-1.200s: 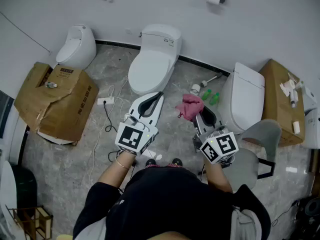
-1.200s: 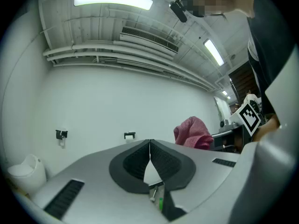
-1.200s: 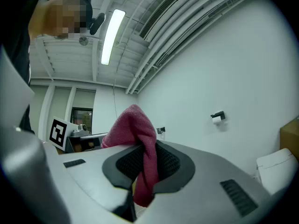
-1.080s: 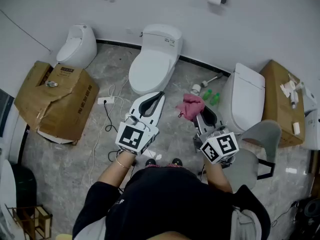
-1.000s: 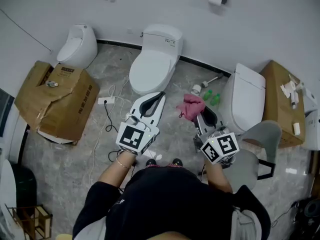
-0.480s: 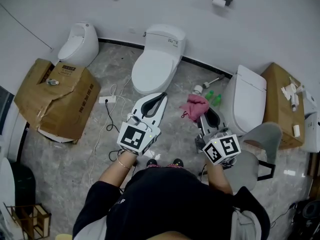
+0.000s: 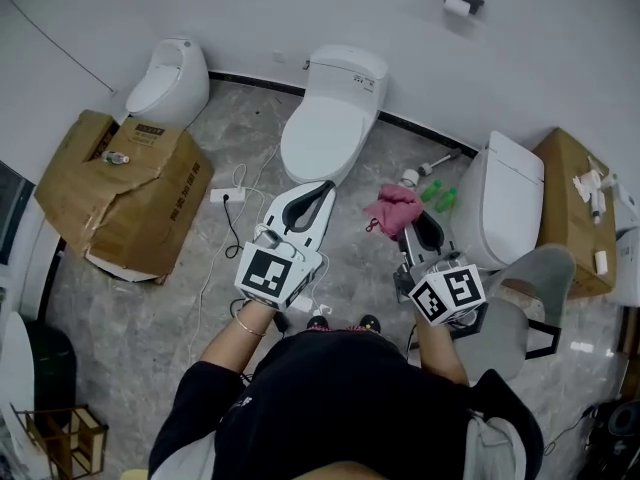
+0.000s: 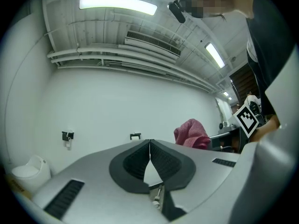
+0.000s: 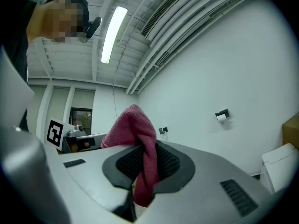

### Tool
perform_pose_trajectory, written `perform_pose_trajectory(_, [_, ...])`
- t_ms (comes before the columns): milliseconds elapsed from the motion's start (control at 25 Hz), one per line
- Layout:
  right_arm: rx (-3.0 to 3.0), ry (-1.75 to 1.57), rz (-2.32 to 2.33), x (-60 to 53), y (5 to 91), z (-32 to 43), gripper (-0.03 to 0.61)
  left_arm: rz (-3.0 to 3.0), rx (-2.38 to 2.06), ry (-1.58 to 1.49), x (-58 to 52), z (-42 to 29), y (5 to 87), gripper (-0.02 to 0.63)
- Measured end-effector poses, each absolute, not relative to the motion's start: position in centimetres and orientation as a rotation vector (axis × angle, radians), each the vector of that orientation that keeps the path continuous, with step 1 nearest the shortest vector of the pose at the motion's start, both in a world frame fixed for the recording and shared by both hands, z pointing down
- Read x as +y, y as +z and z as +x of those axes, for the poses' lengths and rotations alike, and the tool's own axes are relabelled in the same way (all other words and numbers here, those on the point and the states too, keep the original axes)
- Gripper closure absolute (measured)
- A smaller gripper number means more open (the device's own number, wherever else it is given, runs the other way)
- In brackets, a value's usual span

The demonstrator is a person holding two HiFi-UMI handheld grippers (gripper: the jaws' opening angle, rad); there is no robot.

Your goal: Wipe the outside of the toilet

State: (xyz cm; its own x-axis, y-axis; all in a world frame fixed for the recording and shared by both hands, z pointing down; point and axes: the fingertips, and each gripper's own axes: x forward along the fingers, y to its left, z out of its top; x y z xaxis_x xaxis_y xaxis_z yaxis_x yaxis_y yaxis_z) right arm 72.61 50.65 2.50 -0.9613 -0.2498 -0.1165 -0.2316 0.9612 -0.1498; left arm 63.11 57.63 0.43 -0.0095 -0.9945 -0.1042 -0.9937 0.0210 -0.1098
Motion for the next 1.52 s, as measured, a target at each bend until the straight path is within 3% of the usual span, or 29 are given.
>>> perform_pose_trajectory(560, [2.984, -0.114, -0.369, 54.2, 1.5, 69.2, 0.518, -2.132, 2.103, 0.079, 59.9, 60.3, 1.0, 0.603])
perform_pose_trajectory(1520, [2.963, -0.189, -0.211, 38.8, 2.2, 59.9, 0.518, -1.998, 2.233, -0.039, 47.1, 51.3, 0.3, 0.603])
